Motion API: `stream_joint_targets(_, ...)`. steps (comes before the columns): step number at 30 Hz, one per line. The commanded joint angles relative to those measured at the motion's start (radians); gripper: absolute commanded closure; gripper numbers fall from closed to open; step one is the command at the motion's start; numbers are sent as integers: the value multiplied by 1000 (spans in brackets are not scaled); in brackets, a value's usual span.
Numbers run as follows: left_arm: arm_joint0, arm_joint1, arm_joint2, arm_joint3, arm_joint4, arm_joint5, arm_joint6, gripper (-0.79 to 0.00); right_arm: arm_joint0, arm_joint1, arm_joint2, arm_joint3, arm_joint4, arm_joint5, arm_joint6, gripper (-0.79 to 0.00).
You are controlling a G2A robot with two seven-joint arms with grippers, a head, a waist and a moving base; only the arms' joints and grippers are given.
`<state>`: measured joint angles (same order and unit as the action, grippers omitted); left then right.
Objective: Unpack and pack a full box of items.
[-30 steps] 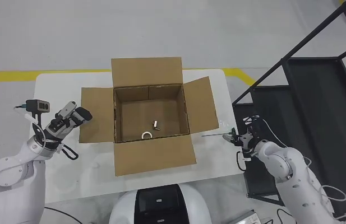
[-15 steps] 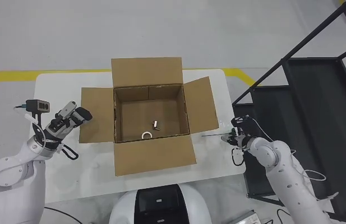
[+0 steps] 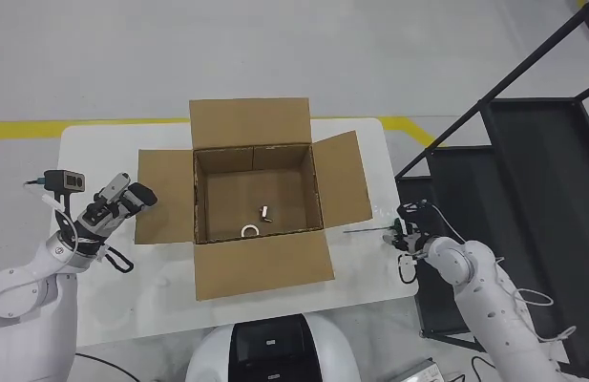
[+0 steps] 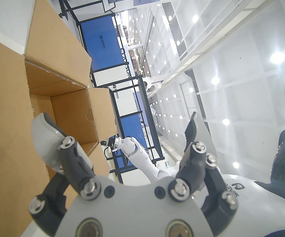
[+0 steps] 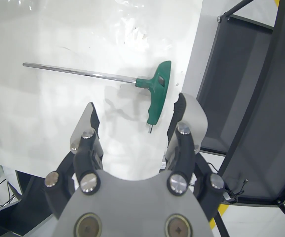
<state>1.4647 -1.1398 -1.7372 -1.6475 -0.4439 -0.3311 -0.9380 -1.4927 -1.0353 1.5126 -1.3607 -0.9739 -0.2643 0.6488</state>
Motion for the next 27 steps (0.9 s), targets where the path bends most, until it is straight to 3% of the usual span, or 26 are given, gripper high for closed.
stream_joint_targets(1,0,0,0,0,0,0,0,-785,8,0,-1,15,0,-1,0,-597)
stream_joint_targets(5,0,0,0,0,0,0,0,-785,33,-3,-16,58,10,-11,-3,-566)
stream_joint_targets(10,0,0,0,0,0,0,0,-785,63,-6,-35,102,22,-31,-16,-394)
stream_joint_targets(15,0,0,0,0,0,0,0,-785,89,-8,-48,138,24,-38,-24,-305)
stream_joint_targets(20,0,0,0,0,0,0,0,-785,96,-8,-50,151,22,-35,-29,0)
stream_joint_targets(27,0,0,0,0,0,0,0,-785,56,-2,-24,88,19,-20,-48,0)
